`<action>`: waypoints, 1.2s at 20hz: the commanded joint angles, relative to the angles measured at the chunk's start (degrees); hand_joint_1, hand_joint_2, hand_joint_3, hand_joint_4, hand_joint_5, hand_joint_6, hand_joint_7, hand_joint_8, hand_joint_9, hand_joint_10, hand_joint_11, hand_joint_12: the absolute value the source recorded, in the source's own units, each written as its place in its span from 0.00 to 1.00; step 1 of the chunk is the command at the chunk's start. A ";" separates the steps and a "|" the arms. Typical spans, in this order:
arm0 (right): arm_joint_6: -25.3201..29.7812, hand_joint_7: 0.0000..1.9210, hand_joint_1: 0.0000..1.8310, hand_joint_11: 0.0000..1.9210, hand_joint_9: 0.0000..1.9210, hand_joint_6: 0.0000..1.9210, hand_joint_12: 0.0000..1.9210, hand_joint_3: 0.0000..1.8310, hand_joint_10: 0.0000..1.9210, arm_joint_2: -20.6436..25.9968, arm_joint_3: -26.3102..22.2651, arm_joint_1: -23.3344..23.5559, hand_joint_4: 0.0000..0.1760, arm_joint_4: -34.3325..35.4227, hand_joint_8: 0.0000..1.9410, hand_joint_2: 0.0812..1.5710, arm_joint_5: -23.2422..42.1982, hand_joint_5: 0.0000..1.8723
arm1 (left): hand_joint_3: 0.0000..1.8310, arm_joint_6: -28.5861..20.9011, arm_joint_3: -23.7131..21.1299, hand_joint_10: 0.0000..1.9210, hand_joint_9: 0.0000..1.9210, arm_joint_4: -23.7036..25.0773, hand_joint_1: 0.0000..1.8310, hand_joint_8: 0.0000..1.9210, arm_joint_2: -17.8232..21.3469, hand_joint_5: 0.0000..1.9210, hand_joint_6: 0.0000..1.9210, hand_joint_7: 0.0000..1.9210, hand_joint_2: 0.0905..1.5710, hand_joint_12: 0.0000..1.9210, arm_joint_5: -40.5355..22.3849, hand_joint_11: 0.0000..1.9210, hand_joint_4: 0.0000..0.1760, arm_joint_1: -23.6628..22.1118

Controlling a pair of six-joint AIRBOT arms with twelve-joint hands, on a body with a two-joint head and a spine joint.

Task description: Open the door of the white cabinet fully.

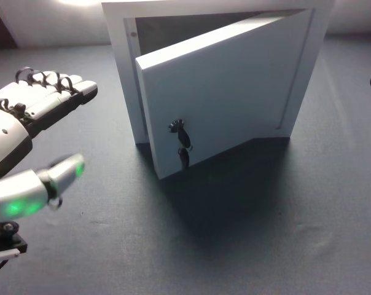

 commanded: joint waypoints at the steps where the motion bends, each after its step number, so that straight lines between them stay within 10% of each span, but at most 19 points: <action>1: 0.45 0.09 0.18 0.05 0.07 0.00 0.10 0.00 0.00 0.13 0.32 0.26 0.00 1.32 0.00 0.90 6.94 0.11 | 0.02 -0.23 0.19 0.00 0.01 0.39 0.00 0.00 -0.16 0.03 0.00 0.02 0.93 0.06 -7.15 0.00 0.00 -0.71; 24: 2.02 0.07 0.19 0.06 0.06 0.00 0.03 0.00 0.00 -1.06 1.54 0.26 0.00 1.05 0.00 0.91 6.76 0.10 | 0.00 -1.62 3.39 0.00 0.03 6.77 0.00 0.00 -6.21 0.03 0.00 0.02 1.00 0.18 -1.97 0.00 0.00 -8.23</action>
